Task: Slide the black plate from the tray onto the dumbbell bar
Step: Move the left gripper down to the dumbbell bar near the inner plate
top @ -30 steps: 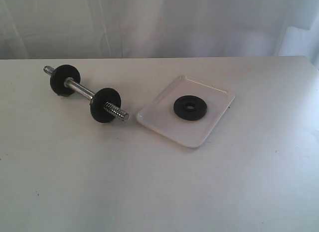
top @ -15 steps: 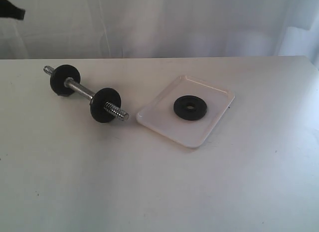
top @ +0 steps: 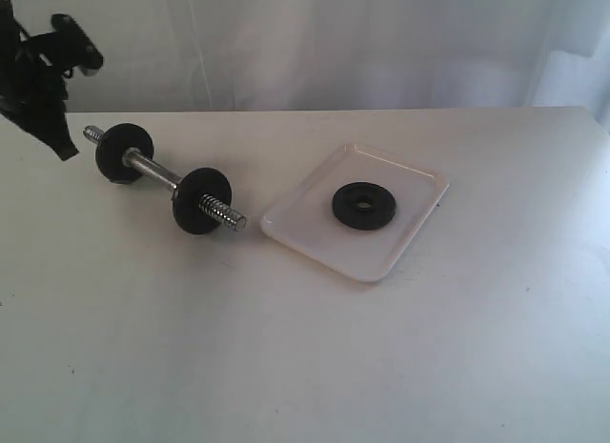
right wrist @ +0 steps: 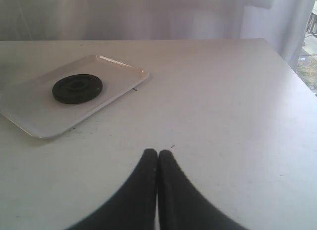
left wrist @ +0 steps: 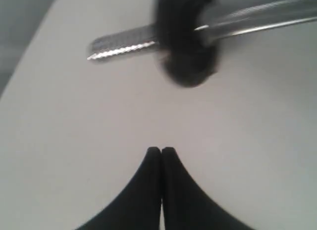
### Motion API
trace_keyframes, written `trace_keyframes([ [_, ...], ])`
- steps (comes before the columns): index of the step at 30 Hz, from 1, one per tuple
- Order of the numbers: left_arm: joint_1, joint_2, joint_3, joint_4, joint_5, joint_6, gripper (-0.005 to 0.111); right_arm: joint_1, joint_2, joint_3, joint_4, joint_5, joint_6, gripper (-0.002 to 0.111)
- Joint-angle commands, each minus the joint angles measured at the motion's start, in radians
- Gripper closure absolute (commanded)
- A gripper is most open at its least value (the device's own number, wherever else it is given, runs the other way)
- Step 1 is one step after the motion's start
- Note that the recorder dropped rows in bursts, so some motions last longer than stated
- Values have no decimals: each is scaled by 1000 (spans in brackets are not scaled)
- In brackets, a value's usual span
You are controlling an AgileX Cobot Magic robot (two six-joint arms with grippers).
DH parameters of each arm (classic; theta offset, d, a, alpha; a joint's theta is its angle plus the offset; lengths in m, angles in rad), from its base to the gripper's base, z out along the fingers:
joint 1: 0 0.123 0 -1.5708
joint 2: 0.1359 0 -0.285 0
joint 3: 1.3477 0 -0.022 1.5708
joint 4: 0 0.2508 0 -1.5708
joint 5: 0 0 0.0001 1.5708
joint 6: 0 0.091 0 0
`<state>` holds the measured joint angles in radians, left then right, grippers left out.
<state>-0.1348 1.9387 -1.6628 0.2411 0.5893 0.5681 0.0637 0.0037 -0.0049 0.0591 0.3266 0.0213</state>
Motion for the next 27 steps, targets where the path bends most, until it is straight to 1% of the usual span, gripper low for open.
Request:
trace_keyframes([
  [1, -7, 17, -121, -478, 284, 604, 107, -5, -4, 5, -8, -11, 1, 108],
  [2, -11, 22, -134, -543, 349, 757, 107, -5, -4, 5, -8, -11, 1, 108],
  [4, -18, 27, -139, -593, 423, 1045, 107, -5, -4, 5, -8, -11, 1, 108],
  [5, -32, 29, -139, -594, 430, 1122, 107, -5, -4, 5, -8, -11, 1, 108],
  [6, -42, 32, -139, -587, 418, 1153, 107, -5, -4, 5, -8, -11, 1, 108],
  [10, -76, 59, -139, -553, 304, 1154, 107, -5, -4, 5, -8, -11, 1, 108],
  [15, -94, 84, -139, -519, 231, 1158, 107, -5, -4, 5, -8, -11, 1, 108],
  [19, -94, 97, -139, -479, 226, 1158, 107, -5, -4, 5, -8, -11, 1, 108],
  [27, -94, 149, -139, -479, 216, 1158, 107, -5, -4, 5, -8, -11, 1, 108],
])
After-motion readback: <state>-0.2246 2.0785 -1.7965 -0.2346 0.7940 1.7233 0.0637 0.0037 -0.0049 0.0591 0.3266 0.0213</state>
